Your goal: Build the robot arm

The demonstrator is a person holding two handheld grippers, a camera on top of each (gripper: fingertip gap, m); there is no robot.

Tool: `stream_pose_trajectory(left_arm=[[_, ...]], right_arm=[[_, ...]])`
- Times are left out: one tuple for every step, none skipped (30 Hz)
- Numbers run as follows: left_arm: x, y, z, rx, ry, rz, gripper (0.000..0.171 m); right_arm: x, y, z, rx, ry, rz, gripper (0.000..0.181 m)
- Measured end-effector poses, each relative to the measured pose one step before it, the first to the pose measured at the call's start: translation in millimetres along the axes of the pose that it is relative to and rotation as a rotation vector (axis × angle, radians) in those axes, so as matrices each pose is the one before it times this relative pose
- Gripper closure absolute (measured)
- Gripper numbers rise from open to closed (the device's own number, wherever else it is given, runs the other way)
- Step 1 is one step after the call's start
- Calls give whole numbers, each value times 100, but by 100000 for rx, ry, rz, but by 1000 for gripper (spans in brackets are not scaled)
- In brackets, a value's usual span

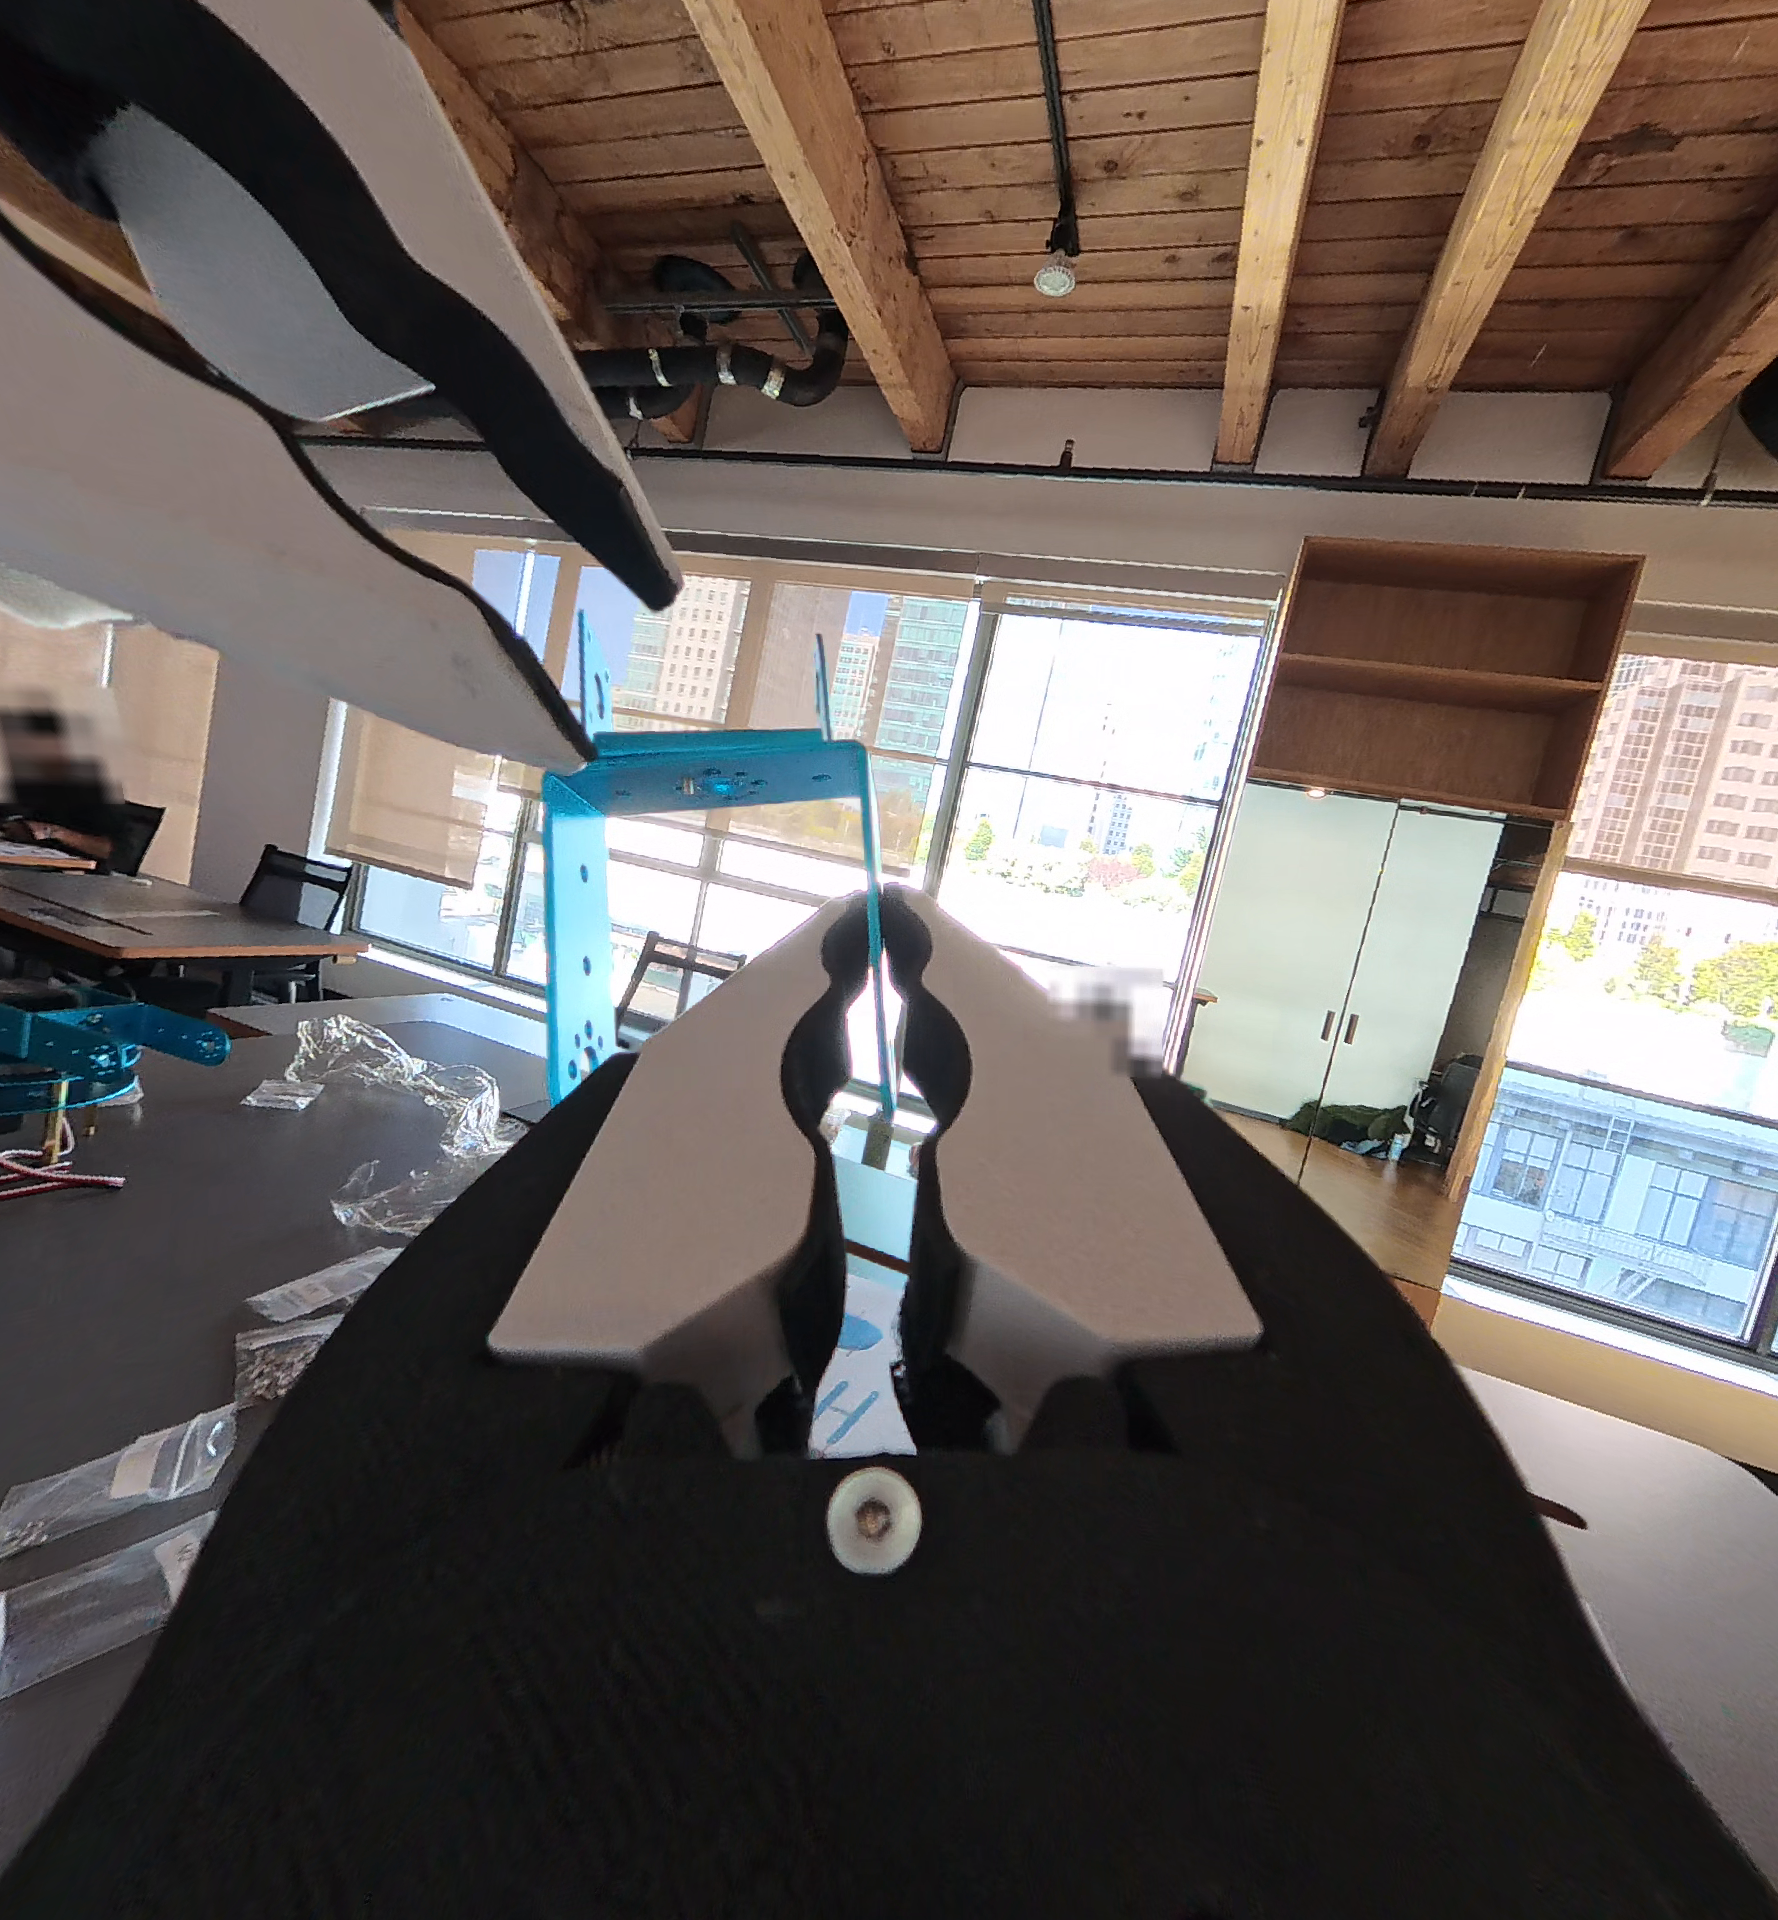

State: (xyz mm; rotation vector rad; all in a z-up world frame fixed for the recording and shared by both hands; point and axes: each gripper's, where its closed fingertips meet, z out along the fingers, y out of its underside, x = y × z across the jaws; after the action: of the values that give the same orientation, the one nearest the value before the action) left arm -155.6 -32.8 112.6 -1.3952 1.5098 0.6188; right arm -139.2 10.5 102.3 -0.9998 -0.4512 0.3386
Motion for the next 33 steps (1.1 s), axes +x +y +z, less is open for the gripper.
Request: stream_pose_trajectory(left_arm=[[-72,-84,68,-182,1962,-1236,144],[-34,-149,85,474,1622,-1617,146],[184,-131,126,528,2339,-1432,148],[114,-64,156,-25,1405,-1307,149],[-30,-79,155,190,116,-765,150],[66,-72,153,99,380,-232,150],[118,-32,156,-202,618,-517,150],[176,-108,126,384,952,-832,150],[204,-128,111,555,1019,-886,150],[76,-34,108,-59,94,-593,150],[10,-23,87,18,-527,-73,150],[-7,-47,36,102,-824,159,151],[-128,-72,-2,270,-1524,22,151],[-145,-112,-51,551,-1388,-132,151],[18,-61,-62,398,-229,-316,153],[7,8,-29,-109,-242,-540,153],[-85,19,-24,-16,-1065,26,154],[-14,56,-28,-164,-765,667,157],[48,86,8,-453,-417,621,157],[31,51,-20,-292,-605,658,157],[32,28,-44,-199,-565,824,158],[3,-69,-73,305,-689,737,158],[-25,-170,-136,911,-872,747,158],[14,-116,-123,460,-479,835,158],[27,-36,-106,-170,-169,691,158],[-57,-49,-113,35,-590,294,157],[-22,-102,-127,574,-279,138,157],[55,-118,-133,753,313,-194,157],[84,-175,-114,990,466,-386,158],[61,-178,-100,1066,170,-67,159],[23,-88,-50,607,-72,487,160],[-60,3,-9,3,-517,520,160],[-55,-21,-4,402,-402,352,160]], right_arm=[[151,-129,-79,453,542,-86,181],[130,-108,-94,452,472,-184,181],[133,-115,-100,501,591,-393,181],[111,-109,-102,387,436,-340,181],[87,-112,-101,470,293,-308,181],[70,-132,-105,511,332,-541,181],[56,-125,-98,402,464,-942,181],[31,-112,-96,433,381,-1045,181],[-1,-114,-101,433,234,-737,181],[-15,-89,-99,384,135,-523,181],[-19,-48,-74,160,4,-225,181],[1,-31,-66,86,-25,19,181],[20,-21,-67,114,58,68,181],[37,18,-46,-66,46,62,181],[52,15,-44,-12,21,110,181],[67,25,-29,-2,132,236,181],[54,20,-20,-54,-22,365,181],[62,25,-23,0,-33,508,181],[73,-16,-17,190,14,542,181],[71,10,-25,4,5,430,181],[62,-29,-32,257,-12,497,181],[10,-93,-57,654,-287,770,181],[-13,-62,-49,502,-387,890,181],[-2,-14,-31,111,-169,540,181],[-22,-11,-34,215,-171,108,181],[-43,-118,-71,943,-309,266,181],[-43,-90,-63,663,-374,655,181],[-35,0,-22,-36,-271,456,181],[-15,-33,-16,258,-92,97,181],[-42,-25,-12,299,-260,183,181],[-30,-8,-6,148,-342,472,181],[-33,-5,2,165,-305,646,181],[-23,-40,-11,313,-325,585,181]])
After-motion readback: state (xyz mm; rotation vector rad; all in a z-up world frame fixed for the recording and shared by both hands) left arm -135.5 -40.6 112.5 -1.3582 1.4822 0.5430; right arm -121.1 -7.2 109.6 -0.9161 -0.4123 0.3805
